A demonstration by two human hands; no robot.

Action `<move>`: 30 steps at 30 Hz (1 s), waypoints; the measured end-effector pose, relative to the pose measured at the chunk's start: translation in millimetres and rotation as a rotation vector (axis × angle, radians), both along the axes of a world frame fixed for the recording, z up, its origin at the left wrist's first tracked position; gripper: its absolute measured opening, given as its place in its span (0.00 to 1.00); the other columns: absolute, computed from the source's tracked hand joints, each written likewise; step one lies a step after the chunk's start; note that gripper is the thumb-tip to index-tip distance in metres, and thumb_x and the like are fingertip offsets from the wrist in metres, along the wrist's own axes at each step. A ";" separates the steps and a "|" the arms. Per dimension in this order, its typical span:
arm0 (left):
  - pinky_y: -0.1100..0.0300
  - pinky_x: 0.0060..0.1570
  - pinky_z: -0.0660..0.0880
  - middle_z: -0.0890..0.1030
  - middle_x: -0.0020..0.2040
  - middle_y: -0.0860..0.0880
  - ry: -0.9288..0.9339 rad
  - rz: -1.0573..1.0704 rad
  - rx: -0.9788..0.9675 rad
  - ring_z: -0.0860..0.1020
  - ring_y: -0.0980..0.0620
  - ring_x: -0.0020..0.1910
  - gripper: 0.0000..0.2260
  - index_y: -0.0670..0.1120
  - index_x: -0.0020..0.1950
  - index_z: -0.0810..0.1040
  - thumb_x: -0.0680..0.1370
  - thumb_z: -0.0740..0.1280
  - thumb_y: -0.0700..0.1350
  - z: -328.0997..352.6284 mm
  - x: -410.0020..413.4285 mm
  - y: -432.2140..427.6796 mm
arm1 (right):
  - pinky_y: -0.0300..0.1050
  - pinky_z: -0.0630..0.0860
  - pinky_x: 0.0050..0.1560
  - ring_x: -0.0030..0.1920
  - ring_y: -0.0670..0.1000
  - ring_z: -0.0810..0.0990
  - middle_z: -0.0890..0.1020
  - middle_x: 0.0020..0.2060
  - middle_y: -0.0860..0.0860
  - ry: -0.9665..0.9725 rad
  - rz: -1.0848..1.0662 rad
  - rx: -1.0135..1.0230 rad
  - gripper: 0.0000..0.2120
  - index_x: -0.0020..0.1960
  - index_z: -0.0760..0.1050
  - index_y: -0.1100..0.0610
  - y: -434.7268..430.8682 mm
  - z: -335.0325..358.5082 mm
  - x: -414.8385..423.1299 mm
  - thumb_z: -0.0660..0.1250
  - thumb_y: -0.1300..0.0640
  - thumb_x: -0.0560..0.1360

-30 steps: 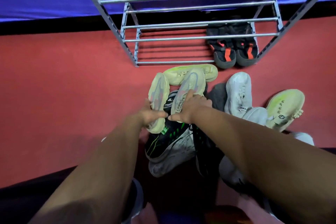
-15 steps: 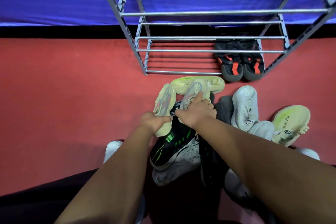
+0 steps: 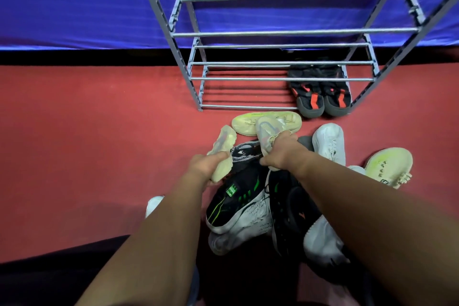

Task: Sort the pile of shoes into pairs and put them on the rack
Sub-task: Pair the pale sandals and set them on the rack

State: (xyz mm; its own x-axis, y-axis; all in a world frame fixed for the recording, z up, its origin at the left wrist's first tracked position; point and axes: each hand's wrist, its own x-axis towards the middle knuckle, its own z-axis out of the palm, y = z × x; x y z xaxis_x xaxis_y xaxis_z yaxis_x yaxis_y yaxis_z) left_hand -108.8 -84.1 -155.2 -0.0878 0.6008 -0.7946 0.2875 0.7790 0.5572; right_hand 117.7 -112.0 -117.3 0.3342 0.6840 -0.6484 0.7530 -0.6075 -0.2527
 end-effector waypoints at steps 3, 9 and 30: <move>0.47 0.49 0.85 0.87 0.50 0.43 0.053 0.001 0.059 0.87 0.43 0.46 0.33 0.42 0.59 0.81 0.61 0.84 0.57 3.5 6.0 -1.8 | 0.48 0.82 0.50 0.49 0.56 0.82 0.81 0.56 0.57 0.091 -0.113 0.117 0.34 0.61 0.77 0.60 -2.3 1.8 1.5 0.79 0.40 0.64; 0.53 0.47 0.79 0.84 0.46 0.47 0.242 -0.007 0.270 0.83 0.43 0.46 0.23 0.44 0.56 0.81 0.69 0.78 0.57 9.4 21.4 9.8 | 0.50 0.80 0.45 0.43 0.52 0.81 0.81 0.43 0.48 0.152 -0.137 0.341 0.21 0.51 0.72 0.52 1.8 20.6 4.8 0.76 0.45 0.66; 0.45 0.64 0.76 0.76 0.62 0.42 0.411 -0.151 0.631 0.76 0.40 0.62 0.30 0.40 0.65 0.73 0.71 0.72 0.58 -35.5 73.1 174.8 | 0.52 0.73 0.57 0.58 0.58 0.73 0.78 0.55 0.54 0.083 -0.042 0.507 0.29 0.60 0.72 0.60 153.3 -66.0 17.2 0.71 0.39 0.72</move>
